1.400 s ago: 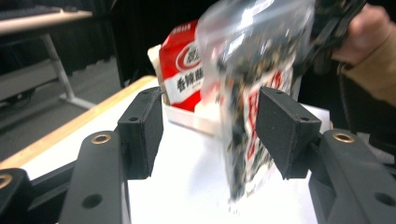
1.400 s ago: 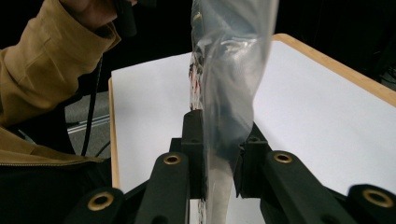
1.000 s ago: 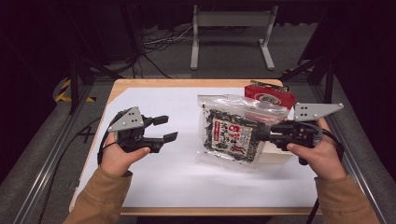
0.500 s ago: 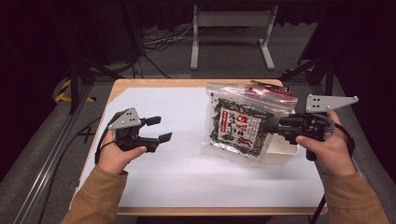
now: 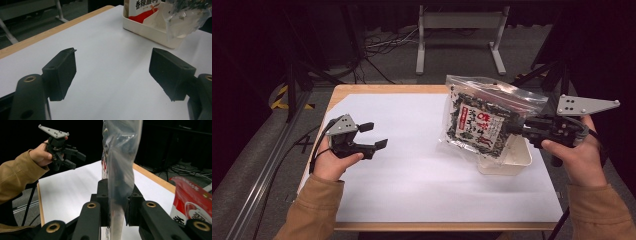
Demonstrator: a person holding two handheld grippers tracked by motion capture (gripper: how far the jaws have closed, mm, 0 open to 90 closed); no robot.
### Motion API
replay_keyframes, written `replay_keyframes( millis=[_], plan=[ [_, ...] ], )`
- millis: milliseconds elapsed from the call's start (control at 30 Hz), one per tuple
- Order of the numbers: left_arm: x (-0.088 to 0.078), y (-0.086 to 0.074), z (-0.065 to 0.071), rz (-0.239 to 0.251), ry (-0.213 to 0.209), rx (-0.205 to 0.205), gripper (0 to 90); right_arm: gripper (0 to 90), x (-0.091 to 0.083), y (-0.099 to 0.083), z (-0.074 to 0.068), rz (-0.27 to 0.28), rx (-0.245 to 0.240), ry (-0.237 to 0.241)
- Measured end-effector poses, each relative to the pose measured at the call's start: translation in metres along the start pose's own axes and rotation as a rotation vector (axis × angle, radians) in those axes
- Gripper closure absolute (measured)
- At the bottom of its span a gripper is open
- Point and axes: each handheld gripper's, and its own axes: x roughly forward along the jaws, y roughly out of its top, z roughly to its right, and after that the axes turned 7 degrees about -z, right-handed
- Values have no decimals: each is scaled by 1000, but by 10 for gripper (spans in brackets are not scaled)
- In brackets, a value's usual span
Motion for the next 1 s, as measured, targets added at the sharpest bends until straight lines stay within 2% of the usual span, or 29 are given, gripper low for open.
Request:
replay_keyframes(
  millis=[267, 700, 733, 1000],
  plan=[
    [0, -5, -7, 2, 22, -16, 192, 768, -18, 0, 6, 19, -2, -83],
    [2, -7, -10, -5, 6, -32, 187, 769, -34, -7, 16, 2, -7, -203],
    [3, -8, -10, -3, 2, -35, 187, 769, -37, -8, 17, -1, -5, -225],
    [3, -8, -11, -2, 2, -34, 187, 769, -44, -13, 20, 6, 15, -292]
  ],
)
